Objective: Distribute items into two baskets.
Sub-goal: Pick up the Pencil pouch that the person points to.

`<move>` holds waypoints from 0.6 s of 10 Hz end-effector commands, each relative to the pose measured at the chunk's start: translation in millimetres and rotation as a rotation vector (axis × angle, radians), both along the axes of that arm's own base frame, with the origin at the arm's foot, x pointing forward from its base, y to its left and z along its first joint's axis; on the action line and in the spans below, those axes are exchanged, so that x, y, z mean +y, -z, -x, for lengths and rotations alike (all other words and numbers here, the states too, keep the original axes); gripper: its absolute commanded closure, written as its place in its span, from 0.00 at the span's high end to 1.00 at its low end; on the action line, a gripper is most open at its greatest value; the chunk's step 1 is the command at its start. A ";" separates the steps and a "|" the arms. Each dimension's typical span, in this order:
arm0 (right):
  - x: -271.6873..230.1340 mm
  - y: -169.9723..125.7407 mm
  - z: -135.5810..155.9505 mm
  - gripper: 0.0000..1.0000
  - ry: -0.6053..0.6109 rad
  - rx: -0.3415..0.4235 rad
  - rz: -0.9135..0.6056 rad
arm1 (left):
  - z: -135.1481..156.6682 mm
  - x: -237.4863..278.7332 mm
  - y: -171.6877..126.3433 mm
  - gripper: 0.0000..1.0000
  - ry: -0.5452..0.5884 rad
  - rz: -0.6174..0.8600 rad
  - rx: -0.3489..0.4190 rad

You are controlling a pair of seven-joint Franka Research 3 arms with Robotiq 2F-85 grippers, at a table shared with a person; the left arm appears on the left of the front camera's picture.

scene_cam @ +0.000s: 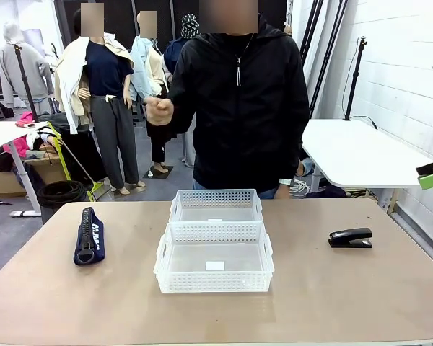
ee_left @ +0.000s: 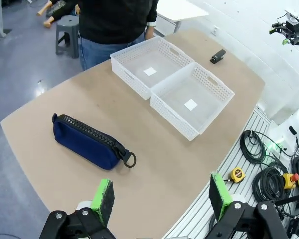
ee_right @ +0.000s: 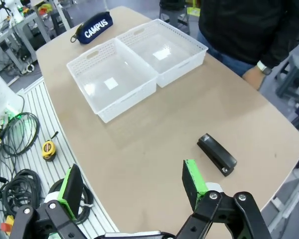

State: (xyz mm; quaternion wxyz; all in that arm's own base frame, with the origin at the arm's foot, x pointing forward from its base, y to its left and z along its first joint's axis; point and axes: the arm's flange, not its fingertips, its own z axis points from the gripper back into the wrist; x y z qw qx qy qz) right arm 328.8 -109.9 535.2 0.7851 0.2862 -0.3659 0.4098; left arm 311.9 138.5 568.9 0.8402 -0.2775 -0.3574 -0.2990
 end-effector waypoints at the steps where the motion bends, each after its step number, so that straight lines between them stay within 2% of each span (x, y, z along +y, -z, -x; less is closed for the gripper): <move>1: -0.1 0.4 -4.3 1.00 -0.006 -0.009 -0.005 | -1.4 2.8 3.2 1.00 -0.005 0.013 -0.044; 5: -2.9 2.8 -4.9 1.00 -0.009 0.017 -0.006 | -2.6 4.0 -0.1 1.00 -0.032 0.021 -0.054; 6: -0.4 2.5 -3.0 1.00 0.016 0.012 0.011 | -2.3 3.4 -1.4 1.00 0.001 0.029 -0.046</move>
